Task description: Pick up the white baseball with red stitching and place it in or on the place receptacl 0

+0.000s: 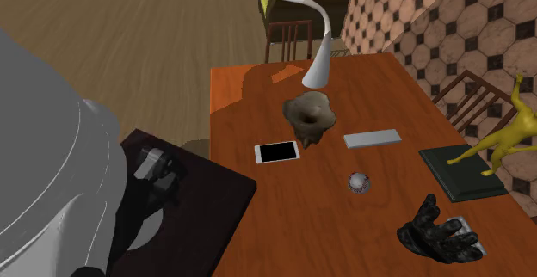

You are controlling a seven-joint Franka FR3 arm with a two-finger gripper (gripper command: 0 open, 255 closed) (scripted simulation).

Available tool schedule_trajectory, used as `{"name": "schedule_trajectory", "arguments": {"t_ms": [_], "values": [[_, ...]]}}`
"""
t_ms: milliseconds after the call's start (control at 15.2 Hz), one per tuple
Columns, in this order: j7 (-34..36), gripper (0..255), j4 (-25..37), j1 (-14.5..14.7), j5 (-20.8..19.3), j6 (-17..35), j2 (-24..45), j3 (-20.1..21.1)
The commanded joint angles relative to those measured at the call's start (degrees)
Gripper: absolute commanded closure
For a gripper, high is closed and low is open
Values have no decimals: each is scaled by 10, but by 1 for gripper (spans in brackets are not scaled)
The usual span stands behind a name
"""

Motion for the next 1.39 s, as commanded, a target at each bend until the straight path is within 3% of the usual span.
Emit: {"name": "schedule_trajectory", "arguments": {"t_ms": [0, 660, 1320], "values": [[0, 0, 0, 0, 0, 0, 0, 0], [76, 0, -33, 44, 58, 167, 125, 80], [151, 0, 11, 74, 75, 319, 313, 154]]}}
